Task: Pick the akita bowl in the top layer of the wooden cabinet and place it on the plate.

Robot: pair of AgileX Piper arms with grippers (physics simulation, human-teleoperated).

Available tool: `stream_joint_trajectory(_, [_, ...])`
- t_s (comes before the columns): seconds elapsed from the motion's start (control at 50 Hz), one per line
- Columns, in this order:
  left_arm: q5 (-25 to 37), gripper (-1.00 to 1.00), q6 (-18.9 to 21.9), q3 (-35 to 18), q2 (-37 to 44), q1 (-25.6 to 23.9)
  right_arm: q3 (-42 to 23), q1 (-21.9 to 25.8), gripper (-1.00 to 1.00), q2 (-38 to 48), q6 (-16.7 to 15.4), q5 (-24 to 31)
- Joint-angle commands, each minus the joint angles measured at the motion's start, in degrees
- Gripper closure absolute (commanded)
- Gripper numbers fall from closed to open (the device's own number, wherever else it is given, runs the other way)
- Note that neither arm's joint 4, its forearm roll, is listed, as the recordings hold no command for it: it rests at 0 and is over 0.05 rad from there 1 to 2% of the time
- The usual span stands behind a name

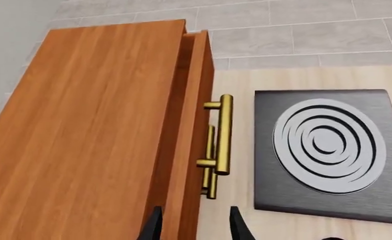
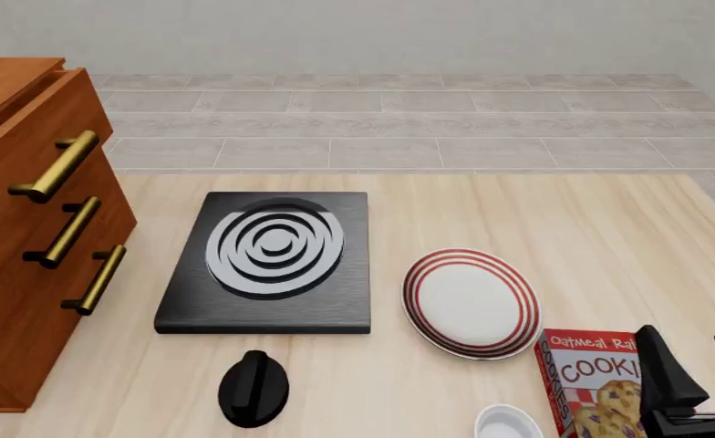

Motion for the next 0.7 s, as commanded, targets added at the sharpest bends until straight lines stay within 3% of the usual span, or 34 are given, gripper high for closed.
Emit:
stream_joint_trajectory(0.02, [-1.8, -1.0, 0.7, 1.9, 0.4, 1.5, 0.0, 0.0, -1.0, -0.2, 0.1, 0.2])
stream_joint_trajectory(0.7, [-3.6, -1.0, -0.1, 5.6, 1.8, 0.6, 0.0, 0.0, -1.0, 0.0, -0.1, 0.2])
